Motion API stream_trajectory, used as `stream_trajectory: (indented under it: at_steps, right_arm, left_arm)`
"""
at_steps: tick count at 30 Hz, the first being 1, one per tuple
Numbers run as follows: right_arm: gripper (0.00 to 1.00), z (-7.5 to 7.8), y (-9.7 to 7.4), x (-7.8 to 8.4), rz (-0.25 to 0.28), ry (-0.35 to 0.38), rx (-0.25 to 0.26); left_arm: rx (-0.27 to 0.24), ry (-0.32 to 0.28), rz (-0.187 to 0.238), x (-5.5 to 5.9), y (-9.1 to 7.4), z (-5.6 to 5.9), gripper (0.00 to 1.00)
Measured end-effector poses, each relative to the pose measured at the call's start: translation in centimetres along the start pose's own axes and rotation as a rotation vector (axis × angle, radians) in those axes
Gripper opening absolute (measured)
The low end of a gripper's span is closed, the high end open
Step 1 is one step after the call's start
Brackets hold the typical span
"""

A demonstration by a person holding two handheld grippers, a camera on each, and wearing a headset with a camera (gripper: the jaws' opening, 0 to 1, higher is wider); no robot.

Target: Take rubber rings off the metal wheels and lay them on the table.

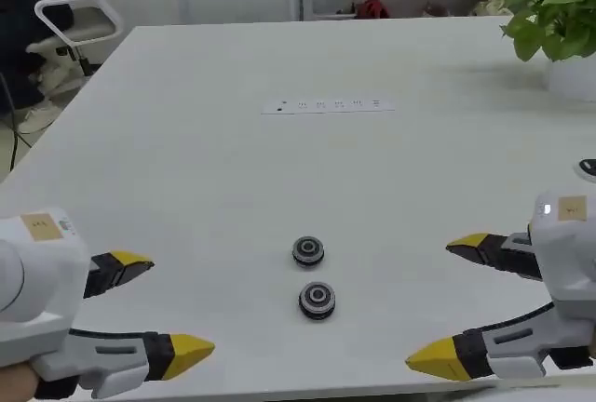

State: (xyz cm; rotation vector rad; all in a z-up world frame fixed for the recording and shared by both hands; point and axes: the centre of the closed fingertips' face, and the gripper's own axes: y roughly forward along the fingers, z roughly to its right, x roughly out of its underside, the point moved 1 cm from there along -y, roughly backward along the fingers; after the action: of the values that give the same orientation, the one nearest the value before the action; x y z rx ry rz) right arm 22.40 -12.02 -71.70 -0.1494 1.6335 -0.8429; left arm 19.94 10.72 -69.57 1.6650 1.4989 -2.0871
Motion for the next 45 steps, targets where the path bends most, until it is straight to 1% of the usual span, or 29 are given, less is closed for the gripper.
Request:
stream_trajectory:
  at_steps: [8,18,23,30,33,38,42,45]
  right_arm:
    - [0.86,0.2,0.1,0.2,-0.002,0.0,-0.003]
    - [0.84,0.3,0.3,0.0,0.001,-0.001,-0.013]
    - [0.83,0.3,0.5,-0.2,-0.004,-0.014,-0.023]
    - [0.82,0.6,0.9,-0.6,-0.004,-0.027,-0.028]
    - [0.81,0.7,1.1,-0.9,-0.004,-0.033,-0.033]
    - [0.79,1.1,1.4,-1.2,0.001,-0.04,-0.037]
    - [0.77,1.3,2.1,-1.3,0.0,-0.043,-0.048]
    - [0.76,1.5,2.7,-1.2,-0.007,-0.046,-0.055]
  left_arm:
    - [0.005,0.003,-0.001,0.0,0.2,0.0,0.68]
    - [0.003,0.006,-0.002,-0.1,0.4,-0.3,0.67]
    - [0.001,0.009,-0.004,-0.1,0.4,-0.5,0.67]
    - [0.0,0.02,0.002,-0.7,0.7,-1.1,0.65]
    - [0.01,0.021,0.004,-0.9,1.0,-1.1,0.63]
    - [0.014,0.039,0.005,-1.3,1.4,-1.3,0.63]
    - [0.026,0.046,0.012,-1.8,1.9,-1.3,0.62]
    - [0.04,0.06,0.011,-1.9,2.4,-1.2,0.62]
